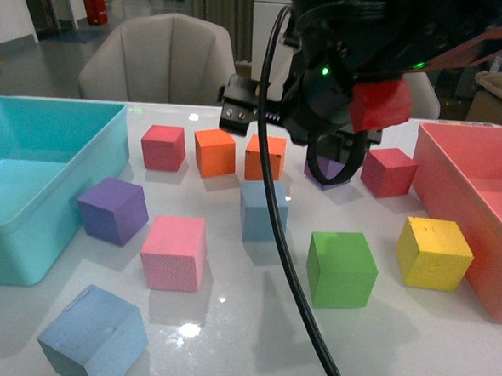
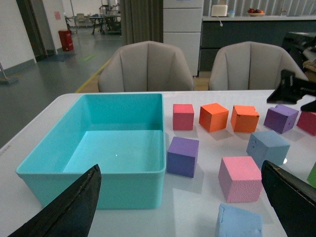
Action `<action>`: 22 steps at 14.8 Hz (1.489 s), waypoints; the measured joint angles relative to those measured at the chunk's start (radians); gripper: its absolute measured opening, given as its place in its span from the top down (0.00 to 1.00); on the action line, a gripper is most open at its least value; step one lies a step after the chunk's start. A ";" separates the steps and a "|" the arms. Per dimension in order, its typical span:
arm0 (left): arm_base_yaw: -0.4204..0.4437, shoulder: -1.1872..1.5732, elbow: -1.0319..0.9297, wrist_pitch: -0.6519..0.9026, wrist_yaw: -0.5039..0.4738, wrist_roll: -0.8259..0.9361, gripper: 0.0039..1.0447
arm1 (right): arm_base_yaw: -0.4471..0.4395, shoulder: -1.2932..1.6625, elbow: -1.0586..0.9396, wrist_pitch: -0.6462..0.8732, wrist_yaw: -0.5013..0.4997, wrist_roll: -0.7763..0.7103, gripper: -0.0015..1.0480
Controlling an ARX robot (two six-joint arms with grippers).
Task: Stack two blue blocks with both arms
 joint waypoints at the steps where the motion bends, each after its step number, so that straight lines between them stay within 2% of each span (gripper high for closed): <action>1: 0.000 0.000 0.000 0.000 0.000 0.000 0.06 | -0.008 -0.087 -0.097 0.077 -0.004 -0.001 0.06; 3: 0.000 0.000 0.000 0.000 0.000 0.000 0.06 | -0.017 -0.268 -0.320 0.237 -0.004 -0.026 0.06; 6: 0.000 0.000 0.000 0.000 0.000 0.000 0.06 | -0.047 -0.580 -0.680 0.480 0.030 -0.156 0.06; 9: 0.000 0.000 0.000 0.000 0.000 0.000 0.06 | -0.079 -0.865 -0.985 0.570 0.044 -0.269 0.06; 10: 0.000 0.000 0.000 0.000 0.000 0.000 0.06 | -0.085 -0.984 -1.059 0.545 0.024 -0.283 0.06; 11: 0.000 0.000 0.000 0.000 0.000 0.000 0.06 | -0.089 -1.074 -1.122 0.585 0.049 -0.307 0.08; 12: 0.000 0.000 0.000 0.000 0.000 0.000 0.06 | -0.107 -1.177 -1.211 0.683 0.161 -0.368 0.20; 13: 0.000 0.000 0.000 0.000 0.000 0.000 0.06 | -0.174 -1.308 -1.297 0.631 0.161 -0.403 0.32; 15: 0.000 0.000 0.000 0.001 0.000 0.000 0.06 | -0.320 -1.529 -1.423 0.501 0.037 -0.429 0.57; 16: 0.000 0.000 0.000 0.000 0.000 0.000 0.06 | -0.402 -1.638 -1.457 0.439 -0.056 -0.439 0.68; 17: 0.000 0.000 0.000 0.000 0.000 0.000 0.06 | -0.438 -1.722 -1.482 0.423 -0.071 -0.441 0.82; 18: 0.000 0.000 0.000 0.000 0.000 0.000 0.06 | -0.437 -1.753 -1.487 0.420 -0.083 -0.445 0.93; 19: 0.000 0.000 0.000 0.000 0.000 0.000 0.06 | -0.431 -1.773 -1.502 0.401 -0.085 -0.447 0.98; 22: 0.000 0.000 0.000 0.000 0.000 0.000 0.06 | -0.431 -1.856 -1.538 0.353 -0.084 -0.449 0.98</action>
